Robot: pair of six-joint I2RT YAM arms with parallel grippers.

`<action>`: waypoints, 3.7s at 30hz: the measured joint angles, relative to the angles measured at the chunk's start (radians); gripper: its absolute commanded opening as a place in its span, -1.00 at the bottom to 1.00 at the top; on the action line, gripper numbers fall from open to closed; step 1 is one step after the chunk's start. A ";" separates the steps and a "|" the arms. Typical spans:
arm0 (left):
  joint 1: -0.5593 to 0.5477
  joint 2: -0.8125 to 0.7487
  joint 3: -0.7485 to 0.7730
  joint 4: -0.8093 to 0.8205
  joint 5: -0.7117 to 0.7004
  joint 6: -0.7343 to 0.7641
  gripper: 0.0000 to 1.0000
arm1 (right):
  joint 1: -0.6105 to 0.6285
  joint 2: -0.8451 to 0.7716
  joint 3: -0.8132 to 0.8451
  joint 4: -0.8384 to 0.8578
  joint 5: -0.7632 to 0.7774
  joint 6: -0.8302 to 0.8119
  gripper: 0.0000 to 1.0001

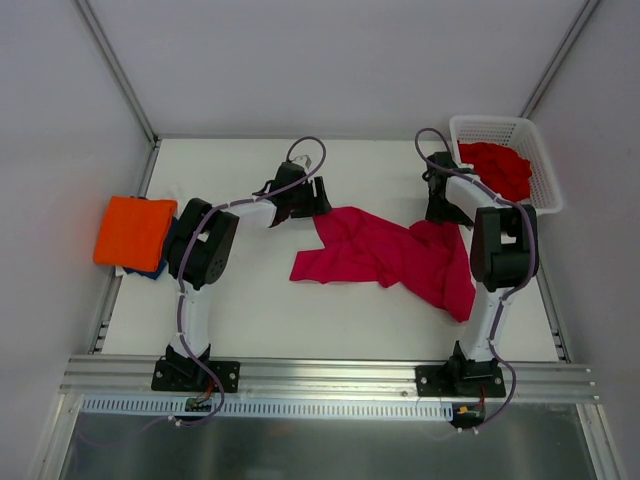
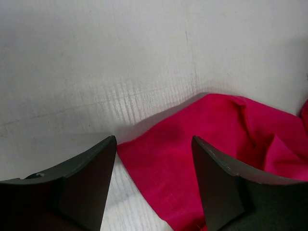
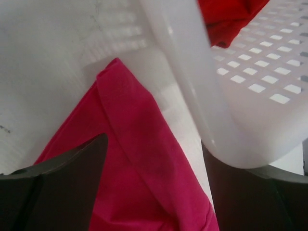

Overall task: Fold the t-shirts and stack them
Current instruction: Flatten the tshirt out

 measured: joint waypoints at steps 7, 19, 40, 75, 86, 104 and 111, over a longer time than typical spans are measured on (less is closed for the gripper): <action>0.000 0.000 0.000 0.002 0.018 -0.011 -0.17 | -0.008 0.048 0.085 -0.069 -0.051 -0.006 0.40; 0.000 0.000 0.000 -0.028 0.006 -0.006 -0.95 | -0.029 0.154 0.220 -0.146 -0.119 -0.043 -0.22; 0.000 0.000 0.000 -0.030 0.004 -0.005 -1.00 | -0.062 0.236 0.329 -0.119 -0.192 -0.109 -0.99; -0.023 -0.892 -0.114 -0.360 -0.342 0.156 -1.00 | 0.111 -0.608 0.346 -0.199 -0.157 -0.154 -0.99; -0.172 -1.234 0.027 -0.509 -0.394 0.187 -1.00 | 0.111 -0.914 0.499 -0.239 -0.264 -0.154 -0.95; -0.172 -1.336 0.454 -0.728 -0.210 0.164 -1.00 | 0.111 -0.975 0.925 -0.260 -0.344 -0.126 -0.85; -0.172 -1.328 0.396 -0.749 -0.250 0.160 -1.00 | 0.111 -0.920 0.848 -0.238 -0.330 -0.128 -0.86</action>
